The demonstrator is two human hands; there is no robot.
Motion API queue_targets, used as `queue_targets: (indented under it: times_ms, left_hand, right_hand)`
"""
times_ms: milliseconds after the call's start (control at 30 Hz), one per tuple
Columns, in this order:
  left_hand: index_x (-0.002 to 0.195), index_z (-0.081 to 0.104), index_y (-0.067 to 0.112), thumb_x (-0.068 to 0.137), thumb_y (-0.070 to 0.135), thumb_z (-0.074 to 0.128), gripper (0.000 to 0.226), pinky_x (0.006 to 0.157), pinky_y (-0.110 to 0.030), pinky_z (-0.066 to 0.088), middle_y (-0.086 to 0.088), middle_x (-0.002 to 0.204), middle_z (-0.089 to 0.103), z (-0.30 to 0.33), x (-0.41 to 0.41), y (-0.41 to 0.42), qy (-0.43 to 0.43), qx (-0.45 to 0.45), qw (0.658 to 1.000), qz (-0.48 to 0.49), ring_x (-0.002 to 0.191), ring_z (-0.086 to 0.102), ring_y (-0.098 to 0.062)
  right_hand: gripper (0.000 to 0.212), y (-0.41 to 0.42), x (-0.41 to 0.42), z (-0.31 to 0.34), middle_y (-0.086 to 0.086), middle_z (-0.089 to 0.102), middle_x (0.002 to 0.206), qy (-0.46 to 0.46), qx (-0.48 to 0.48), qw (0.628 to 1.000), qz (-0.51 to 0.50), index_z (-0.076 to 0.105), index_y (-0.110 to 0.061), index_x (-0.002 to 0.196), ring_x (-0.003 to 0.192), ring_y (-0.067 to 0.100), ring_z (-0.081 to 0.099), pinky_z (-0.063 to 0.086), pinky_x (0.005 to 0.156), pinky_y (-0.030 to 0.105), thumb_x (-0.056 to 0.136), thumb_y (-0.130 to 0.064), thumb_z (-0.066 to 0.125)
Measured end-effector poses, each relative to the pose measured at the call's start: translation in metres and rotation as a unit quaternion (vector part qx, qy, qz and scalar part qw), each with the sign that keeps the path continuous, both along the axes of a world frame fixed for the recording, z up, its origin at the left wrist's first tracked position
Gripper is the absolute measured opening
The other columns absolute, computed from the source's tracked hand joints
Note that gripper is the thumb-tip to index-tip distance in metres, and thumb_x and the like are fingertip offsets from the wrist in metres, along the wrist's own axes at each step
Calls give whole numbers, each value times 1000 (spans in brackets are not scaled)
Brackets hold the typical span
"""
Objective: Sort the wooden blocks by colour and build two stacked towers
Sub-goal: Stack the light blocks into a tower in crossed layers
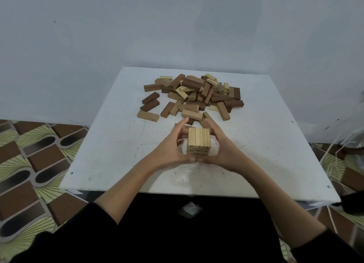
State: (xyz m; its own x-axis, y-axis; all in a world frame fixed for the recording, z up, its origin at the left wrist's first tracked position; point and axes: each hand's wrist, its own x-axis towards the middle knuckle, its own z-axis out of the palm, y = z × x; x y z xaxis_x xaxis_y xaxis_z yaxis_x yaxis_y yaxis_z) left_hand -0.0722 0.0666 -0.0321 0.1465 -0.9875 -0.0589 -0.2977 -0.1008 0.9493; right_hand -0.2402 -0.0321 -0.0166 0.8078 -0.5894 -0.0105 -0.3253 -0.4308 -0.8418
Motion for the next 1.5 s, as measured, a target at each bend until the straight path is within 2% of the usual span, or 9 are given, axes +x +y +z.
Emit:
queue_targets:
  times_ms: [167, 333, 467, 667, 767, 1000, 1133, 1233, 1500]
  left_hand:
    - [145, 23, 30, 66, 38, 79, 97, 104, -19, 38, 9, 130, 52, 29, 15, 3, 15, -27, 999, -14, 120, 49, 2]
    - [131, 48, 18, 91, 21, 62, 43, 89, -11, 44, 6, 117, 61, 52, 33, -20, -17, -54, 997, 45, 107, 56, 3]
    - [114, 62, 12, 92, 10, 58, 22, 85, -9, 44, 4, 108, 63, 42, 54, -64, -151, -63, 981, 107, 95, 56, 1]
    - [116, 64, 8, 91, 0, 53, 28, 92, -29, 41, -4, 115, 58, 18, 88, -113, -340, -74, 933, 95, 111, 50, -18]
    - [115, 65, 4, 83, -6, 58, 34, 79, -38, 45, -12, 110, 60, 16, 96, -129, -469, -95, 875, 73, 105, 52, -29]
    - [97, 69, 11, 53, -9, 78, 50, 59, -30, 45, -6, 89, 63, 16, 109, -147, -596, -137, 791, 10, 82, 60, -25]
    - [87, 70, 13, 56, -4, 80, 38, 62, -32, 47, -6, 92, 64, 17, 108, -150, -625, -162, 763, -40, 84, 58, -25]
    - [79, 68, 12, 56, -7, 79, 32, 62, -33, 47, -7, 91, 64, 12, 109, -153, -619, -161, 767, -48, 84, 56, -25]
    - [81, 60, 11, 62, -8, 76, 32, 61, -26, 35, -5, 85, 63, 9, 109, -150, -585, -137, 799, -40, 76, 57, -23]
  right_hand:
    - [94, -8, -2, 33, -14, 40, 132, 14, 6, 1000, -1, 20, -29, 146, 123, -2, 35, 29, 89, -1, 72, -29, 78]
    - [33, -43, 11, 49, -6, 57, 118, -28, -63, 990, -121, 55, -18, 125, 106, 5, 51, 40, 94, 22, 93, -23, 55]
    - [23, -98, 39, 33, 8, 64, 112, 99, -195, 963, -161, 67, -4, 107, 106, 21, 56, 38, 89, 22, 91, -4, 50]
    - [27, -134, 70, 5, 7, 56, 115, 298, -377, 875, -56, 63, -11, 110, 115, 26, 44, 40, 90, 35, 88, -3, 49]
    - [33, -137, 77, 1, 5, 51, 123, 331, -420, 843, -54, 59, -15, 118, 120, 25, 39, 35, 97, 36, 87, -7, 52]
    - [31, -150, 72, -10, 7, 51, 123, 301, -426, 852, -48, 55, -11, 115, 117, 27, 41, 36, 93, 36, 87, -1, 47]
    - [30, -154, 70, -9, 7, 65, 84, 218, -471, 855, -17, 67, -10, 78, 81, 28, 62, 48, 65, 39, 55, 4, 79]
    - [39, -158, 71, -9, 4, 63, 70, 212, -481, 851, 2, 65, -13, 63, 64, 25, 62, 46, 49, 34, 36, 5, 86]
    - [21, -156, 72, -19, -2, 53, 58, 174, -522, 834, 19, 65, -16, 51, 53, 18, 52, 43, 50, 29, 45, -3, 81]
